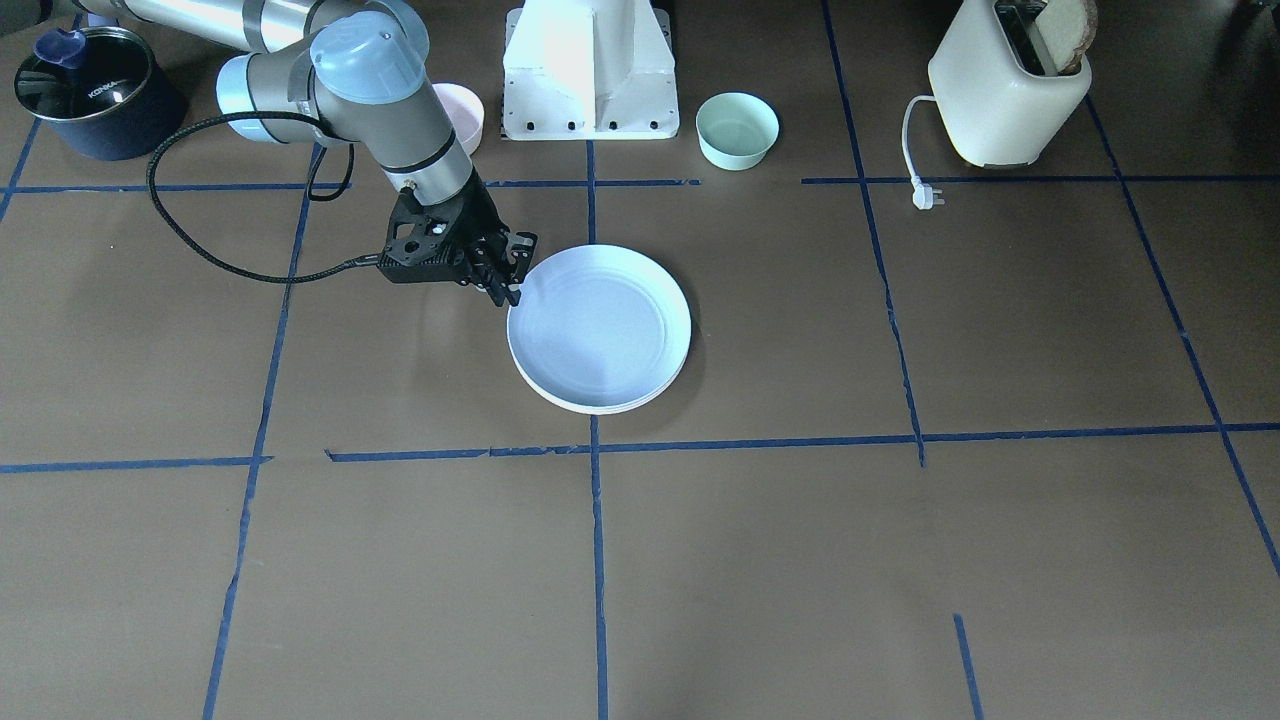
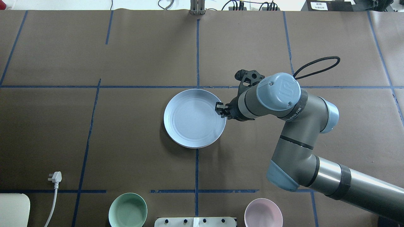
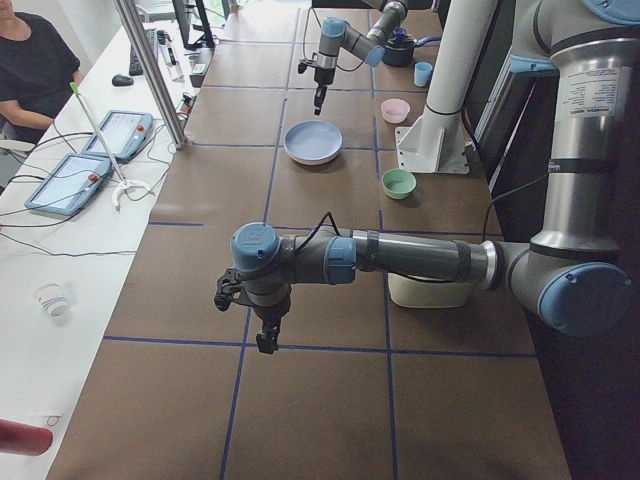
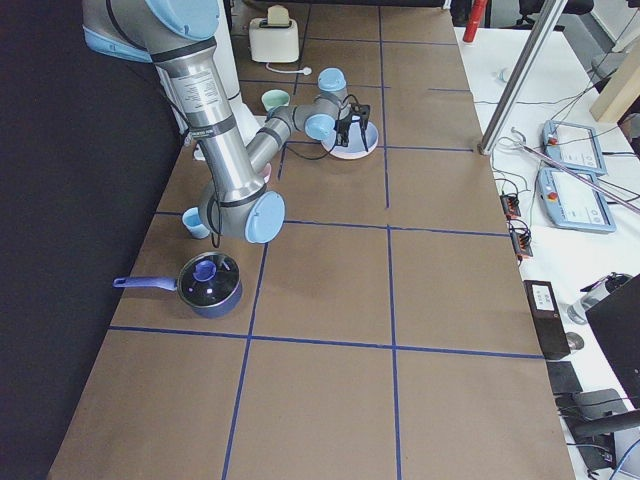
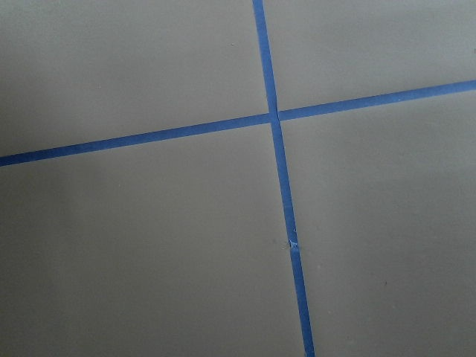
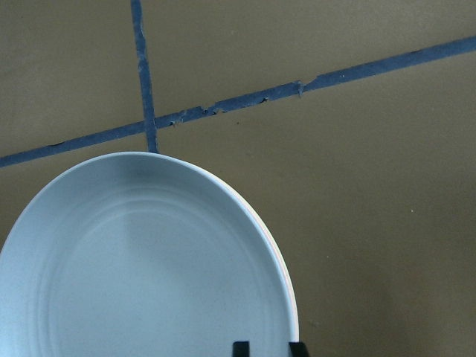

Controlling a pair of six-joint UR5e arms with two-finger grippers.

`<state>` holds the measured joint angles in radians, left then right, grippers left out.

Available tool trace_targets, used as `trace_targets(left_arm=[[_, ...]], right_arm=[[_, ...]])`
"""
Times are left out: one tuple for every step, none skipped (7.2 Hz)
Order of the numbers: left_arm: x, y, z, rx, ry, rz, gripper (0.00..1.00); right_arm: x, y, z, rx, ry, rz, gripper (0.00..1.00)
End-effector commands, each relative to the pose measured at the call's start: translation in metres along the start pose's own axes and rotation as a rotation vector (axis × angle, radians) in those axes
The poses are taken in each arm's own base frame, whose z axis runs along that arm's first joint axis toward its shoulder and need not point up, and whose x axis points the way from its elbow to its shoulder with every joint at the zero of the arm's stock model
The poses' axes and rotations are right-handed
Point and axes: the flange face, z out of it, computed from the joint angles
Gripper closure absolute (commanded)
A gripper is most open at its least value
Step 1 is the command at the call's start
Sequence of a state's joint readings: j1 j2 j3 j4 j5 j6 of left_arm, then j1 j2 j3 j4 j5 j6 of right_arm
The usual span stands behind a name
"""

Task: Stack three plates with pink and blue
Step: 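Open the right gripper and withdraw it away from the stack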

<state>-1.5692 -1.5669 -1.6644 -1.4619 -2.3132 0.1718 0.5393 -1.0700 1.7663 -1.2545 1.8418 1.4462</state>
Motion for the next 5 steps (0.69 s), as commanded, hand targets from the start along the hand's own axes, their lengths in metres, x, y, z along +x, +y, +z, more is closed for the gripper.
trace_targets(left_arm=[[-0.001, 0.0, -0.001, 0.0, 0.0, -0.002, 0.0], [-0.005, 0.003, -0.001, -0.002, 0.001, -0.013, 0.0], [-0.008, 0.007, 0.003, -0.01, 0.004, -0.022, 0.0], [-0.017, 0.011, 0.012, -0.018, 0.052, -0.051, 0.0], [-0.037, 0.018, 0.017, -0.02, 0.072, -0.094, 0.0]], right_arm=[[0.013, -0.025, -0.012, 0.018, 0.013, 0.017, 0.0], [0.032, -0.048, -0.023, -0.003, 0.053, 0.007, 0.0], [0.047, -0.073, -0.041, -0.029, 0.08, -0.085, 0.0], [0.077, -0.091, -0.055, -0.053, 0.123, -0.173, 0.0], [0.112, -0.112, -0.076, -0.066, 0.142, -0.208, 0.0]])
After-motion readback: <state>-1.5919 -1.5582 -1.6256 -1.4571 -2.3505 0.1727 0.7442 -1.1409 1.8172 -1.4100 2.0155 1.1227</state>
